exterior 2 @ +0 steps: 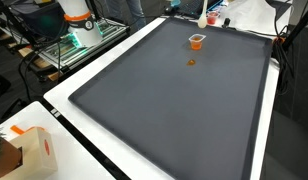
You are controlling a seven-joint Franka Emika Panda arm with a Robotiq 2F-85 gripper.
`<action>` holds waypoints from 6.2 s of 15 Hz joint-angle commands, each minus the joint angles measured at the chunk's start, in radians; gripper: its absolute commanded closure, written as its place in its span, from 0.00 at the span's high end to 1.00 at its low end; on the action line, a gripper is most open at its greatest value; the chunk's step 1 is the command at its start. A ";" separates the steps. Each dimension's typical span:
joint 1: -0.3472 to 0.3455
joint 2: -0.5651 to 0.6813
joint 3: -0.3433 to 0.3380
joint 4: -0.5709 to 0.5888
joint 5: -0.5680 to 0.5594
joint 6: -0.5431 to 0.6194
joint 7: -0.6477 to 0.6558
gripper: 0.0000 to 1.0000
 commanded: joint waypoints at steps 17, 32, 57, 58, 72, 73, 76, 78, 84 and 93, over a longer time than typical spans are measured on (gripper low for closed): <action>-0.085 0.046 0.005 -0.025 0.394 0.184 -0.478 0.03; -0.258 0.166 -0.025 -0.003 1.102 -0.129 -1.170 0.03; -0.264 0.208 -0.101 -0.045 1.073 -0.223 -1.133 0.03; -0.263 0.206 -0.104 -0.047 1.071 -0.212 -1.130 0.03; -0.249 0.144 -0.120 -0.094 0.948 -0.033 -0.989 0.03; -0.246 0.136 -0.120 -0.101 0.923 -0.015 -0.966 0.03; -0.243 0.107 -0.115 -0.114 0.850 0.011 -0.895 0.03; -0.238 0.085 -0.112 -0.126 0.799 0.031 -0.848 0.03; -0.205 0.002 -0.095 -0.163 0.633 0.084 -0.701 0.03; -0.155 -0.149 -0.072 -0.186 0.411 0.078 -0.519 0.03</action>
